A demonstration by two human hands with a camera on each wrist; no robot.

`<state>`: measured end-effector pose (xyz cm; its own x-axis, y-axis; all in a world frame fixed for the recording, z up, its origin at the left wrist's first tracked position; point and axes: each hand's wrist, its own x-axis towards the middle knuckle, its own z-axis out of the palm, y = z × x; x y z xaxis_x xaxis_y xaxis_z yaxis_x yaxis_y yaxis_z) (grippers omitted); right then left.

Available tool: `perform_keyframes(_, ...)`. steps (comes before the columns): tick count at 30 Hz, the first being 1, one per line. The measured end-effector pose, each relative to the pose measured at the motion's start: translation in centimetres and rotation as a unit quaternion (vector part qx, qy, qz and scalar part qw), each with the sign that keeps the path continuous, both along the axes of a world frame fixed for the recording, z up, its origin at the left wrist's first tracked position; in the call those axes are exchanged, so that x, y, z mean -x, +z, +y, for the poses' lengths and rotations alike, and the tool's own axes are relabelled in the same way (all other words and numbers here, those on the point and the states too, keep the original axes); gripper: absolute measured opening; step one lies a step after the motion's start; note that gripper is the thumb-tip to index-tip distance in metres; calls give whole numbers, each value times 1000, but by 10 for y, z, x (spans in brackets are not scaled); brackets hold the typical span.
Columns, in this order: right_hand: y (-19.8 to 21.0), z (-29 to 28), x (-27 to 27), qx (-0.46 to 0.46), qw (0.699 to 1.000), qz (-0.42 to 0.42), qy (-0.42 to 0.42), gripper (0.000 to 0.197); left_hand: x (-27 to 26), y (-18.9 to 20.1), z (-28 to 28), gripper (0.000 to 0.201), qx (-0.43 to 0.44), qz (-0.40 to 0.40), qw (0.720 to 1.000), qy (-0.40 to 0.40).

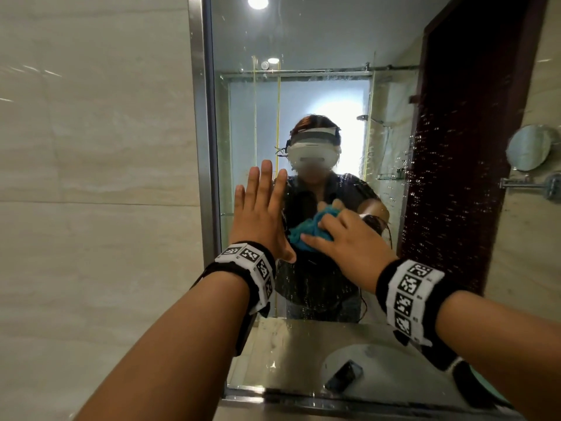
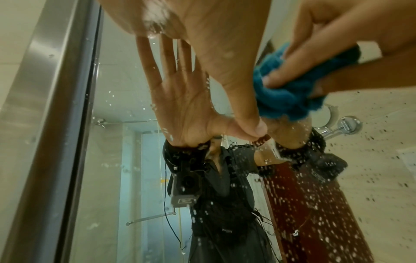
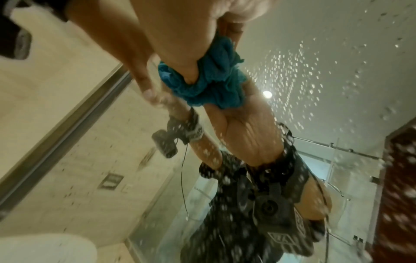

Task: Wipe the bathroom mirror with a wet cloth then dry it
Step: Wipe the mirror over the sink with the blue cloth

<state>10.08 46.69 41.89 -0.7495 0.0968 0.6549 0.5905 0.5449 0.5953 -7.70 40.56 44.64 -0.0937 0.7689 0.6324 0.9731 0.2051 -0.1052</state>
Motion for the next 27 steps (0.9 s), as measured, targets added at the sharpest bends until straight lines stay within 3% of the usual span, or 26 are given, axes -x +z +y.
perform_keyframes(4, 3, 0, -10, 9, 999, -54, -4, 59, -3, -5, 0, 148, 1, -8, 1000, 4)
perform_keyframes(7, 36, -9, -11, 66, 995, 71, -26, 60, -5, -10, 0, 148, 2, -20, 1000, 0)
perform_keyframes(9, 54, -11, -9, 134, 973, 186, -33, 53, -5, -13, -1, 148, -1, -23, 1000, -3)
perform_keyframes(12, 52, -9, -4, 155, 958, 235, -58, 51, -6, -17, -1, 147, -2, -27, 1000, -10)
perform_keyframes(19, -22, -11, -11, 48, 997, -1, -57, 68, -7, -26, 2, 148, 7, -23, 1000, -5)
perform_keyframes(22, -24, -8, -24, 54, 997, -24, -53, 69, -9, -30, 2, 148, 9, -27, 1000, -2)
perform_keyframes(24, -10, -6, -31, 80, 994, 32, -66, 71, -11, -33, 1, 149, 10, -30, 1000, -2)
perform_keyframes(27, 26, -10, -36, 145, 969, 184, -72, 56, -11, -36, 1, 148, 12, -29, 999, -4)
